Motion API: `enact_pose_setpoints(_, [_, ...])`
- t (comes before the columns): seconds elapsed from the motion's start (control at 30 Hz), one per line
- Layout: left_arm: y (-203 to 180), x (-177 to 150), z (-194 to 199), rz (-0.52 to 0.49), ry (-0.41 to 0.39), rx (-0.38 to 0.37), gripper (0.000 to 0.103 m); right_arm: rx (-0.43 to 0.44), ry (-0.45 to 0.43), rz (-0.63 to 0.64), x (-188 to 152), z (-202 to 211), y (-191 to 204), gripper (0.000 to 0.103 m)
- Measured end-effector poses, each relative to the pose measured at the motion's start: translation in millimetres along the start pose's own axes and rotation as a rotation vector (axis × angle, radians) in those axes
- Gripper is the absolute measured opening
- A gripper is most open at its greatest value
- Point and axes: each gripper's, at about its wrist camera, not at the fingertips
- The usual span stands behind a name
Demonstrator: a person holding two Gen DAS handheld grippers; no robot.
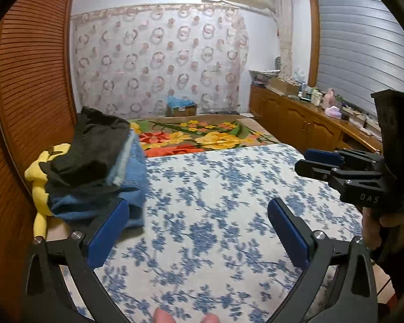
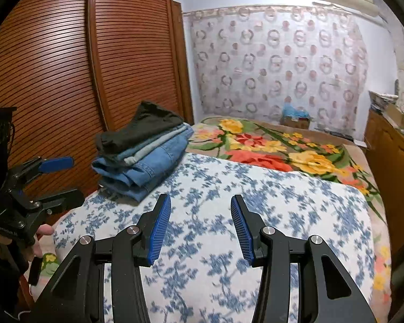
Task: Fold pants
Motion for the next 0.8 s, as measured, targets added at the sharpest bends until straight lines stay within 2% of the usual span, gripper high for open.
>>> enact_pose_setpoints(0.17, [-18.1, -2.4, 7.5, -0.007, 0.005, 0.02, 0.103, -0.034, -0.02, -0.021, -15.1, 25.9, 1.3, 0.056])
enact_pose_setpoints(0.4, [-29.6, -1.4, 8.4, 0.028, 0.004, -0.025, 0.103, -0.098, -0.036, -0.065, -26.9, 51.5, 3.1, 0.073])
enact_pose_setpoints(0.57, [-40.4, 0.2, 8.4, 0.018, 0.022, 0.008, 0.103, -0.13, -0.051, -0.105, -31.9, 64.2, 2.2, 0.084])
enact_pose_setpoints(0.63, [-39.8, 1.5, 5.2, 0.033, 0.04, 0.014, 0.103, -0.153, -0.046, -0.113, -35.3, 65.4, 0.8, 0.086])
enact_pose_setpoints(0.8, [-42.2, 9.4, 8.1, 0.019, 0.023, 0.019, 0.103, -0.192, -0.062, -0.133, -31.2, 71.9, -1.0, 0.086])
Point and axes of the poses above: each gripper's, at about its wrist camera, not at the fingertips, and z roughly against the way its jaws point, y to its left, x to its top, and after that the axes turned 15 degrees about -z, right-handed
